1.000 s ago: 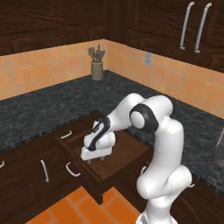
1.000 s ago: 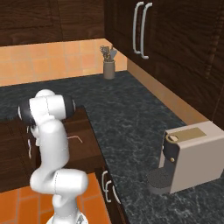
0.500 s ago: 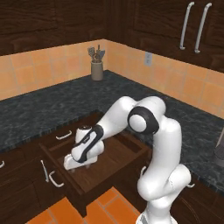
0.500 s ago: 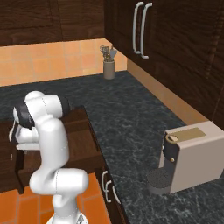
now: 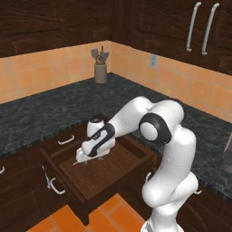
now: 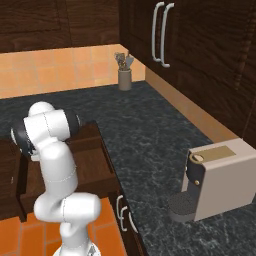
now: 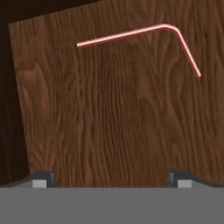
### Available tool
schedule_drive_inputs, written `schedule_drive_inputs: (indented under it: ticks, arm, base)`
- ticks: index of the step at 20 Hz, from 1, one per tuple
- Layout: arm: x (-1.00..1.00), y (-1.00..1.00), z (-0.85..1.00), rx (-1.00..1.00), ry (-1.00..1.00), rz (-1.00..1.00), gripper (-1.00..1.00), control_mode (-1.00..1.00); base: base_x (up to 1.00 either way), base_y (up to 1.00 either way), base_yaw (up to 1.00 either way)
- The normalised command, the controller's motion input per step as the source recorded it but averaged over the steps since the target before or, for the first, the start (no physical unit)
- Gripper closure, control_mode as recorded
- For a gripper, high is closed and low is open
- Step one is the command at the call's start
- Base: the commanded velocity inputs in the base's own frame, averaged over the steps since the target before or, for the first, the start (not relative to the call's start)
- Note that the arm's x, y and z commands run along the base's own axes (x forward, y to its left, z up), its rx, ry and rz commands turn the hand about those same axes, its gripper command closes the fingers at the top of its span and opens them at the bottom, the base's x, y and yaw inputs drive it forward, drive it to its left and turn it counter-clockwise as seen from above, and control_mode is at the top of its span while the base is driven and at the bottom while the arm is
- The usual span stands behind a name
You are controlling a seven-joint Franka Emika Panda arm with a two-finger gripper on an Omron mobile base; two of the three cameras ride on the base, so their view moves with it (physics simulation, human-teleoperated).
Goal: Take a straw from the drawer in front and place it inside the glass cup on the dining counter.
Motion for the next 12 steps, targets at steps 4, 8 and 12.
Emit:
schedule_drive_inputs:
  ticks: [4, 8, 12]
  arm:
    - [0.53, -0.47, 0.0, -0.05, -0.01, 0.04, -1.0, -1.0]
    - [0.39, -0.22, -0.02, -0.09, -0.04, 0.06, -1.0, -1.0]
    - [0.33, -0.19, -0.2, -0.08, -0.05, 0.15, -1.0, -1.0]
  base:
    - [0.0, 0.0, 0.0]
    - [0.0, 0.0, 0.0]
    - [0.0, 0.0, 0.0]
